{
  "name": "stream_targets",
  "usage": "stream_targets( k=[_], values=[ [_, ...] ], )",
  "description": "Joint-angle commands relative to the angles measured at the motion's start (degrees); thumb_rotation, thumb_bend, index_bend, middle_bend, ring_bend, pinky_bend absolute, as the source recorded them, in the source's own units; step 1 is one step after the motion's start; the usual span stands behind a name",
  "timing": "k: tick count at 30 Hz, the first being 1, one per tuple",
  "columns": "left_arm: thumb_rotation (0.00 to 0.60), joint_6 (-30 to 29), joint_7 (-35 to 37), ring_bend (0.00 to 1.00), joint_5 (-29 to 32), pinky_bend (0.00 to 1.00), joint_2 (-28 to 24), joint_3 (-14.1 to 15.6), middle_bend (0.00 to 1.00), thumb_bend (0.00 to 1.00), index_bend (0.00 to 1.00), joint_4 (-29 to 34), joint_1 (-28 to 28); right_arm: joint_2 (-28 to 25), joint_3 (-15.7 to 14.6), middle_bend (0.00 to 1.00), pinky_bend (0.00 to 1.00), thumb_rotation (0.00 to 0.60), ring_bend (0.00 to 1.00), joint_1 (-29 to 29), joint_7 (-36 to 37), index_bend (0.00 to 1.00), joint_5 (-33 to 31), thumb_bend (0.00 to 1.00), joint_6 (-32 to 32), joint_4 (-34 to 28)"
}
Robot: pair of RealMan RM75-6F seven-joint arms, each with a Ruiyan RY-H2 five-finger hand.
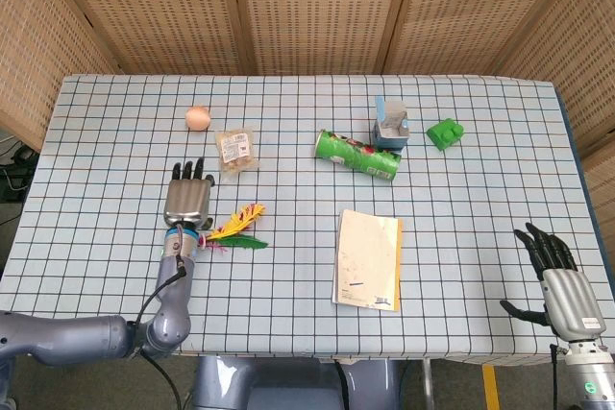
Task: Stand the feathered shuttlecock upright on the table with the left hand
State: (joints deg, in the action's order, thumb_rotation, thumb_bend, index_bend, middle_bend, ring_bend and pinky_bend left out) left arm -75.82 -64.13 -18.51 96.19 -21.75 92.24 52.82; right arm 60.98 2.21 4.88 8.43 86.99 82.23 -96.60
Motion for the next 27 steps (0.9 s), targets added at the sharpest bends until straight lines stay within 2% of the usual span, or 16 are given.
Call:
stream_targets(
  k=[1, 9, 19, 27],
  values=[
    [0.600, -2.1, -1.8, 0.00, 1.8, 0.00, 3.7, 0.1, 0.00, 0.24, 0.33, -2.7, 2.4, -0.1, 0.0, 0.00, 0.02, 0.600, 0.00, 0.0, 0.9, 0.00, 0.5, 0.07, 0.2, 0.2],
    [0.600, -5.3, -3.4, 0.00, 2.8, 0.00, 9.5, -0.3, 0.00, 0.23, 0.38, -7.1, 5.1, -0.4, -0.4, 0.00, 0.02, 0.600, 0.00, -0.2, 1.9, 0.00, 2.1, 0.07, 1.3, -0.1],
    [0.600, -6.1, -5.0, 0.00, 2.9, 0.00, 13.6, -0.8, 0.00, 0.19, 0.38, -11.2, 6.9, -0.7, -0.5, 0.00, 0.02, 0.600, 0.00, -0.4, 3.3, 0.00, 3.1, 0.07, 2.2, -0.1],
    [0.600, -6.6, -5.8, 0.00, 2.1, 0.00, 16.4, -0.8, 0.00, 0.15, 0.43, -14.1, 7.6, -0.8, -0.7, 0.00, 0.02, 0.600, 0.00, -0.4, 4.2, 0.00, 3.7, 0.07, 2.5, 0.0]
  ],
)
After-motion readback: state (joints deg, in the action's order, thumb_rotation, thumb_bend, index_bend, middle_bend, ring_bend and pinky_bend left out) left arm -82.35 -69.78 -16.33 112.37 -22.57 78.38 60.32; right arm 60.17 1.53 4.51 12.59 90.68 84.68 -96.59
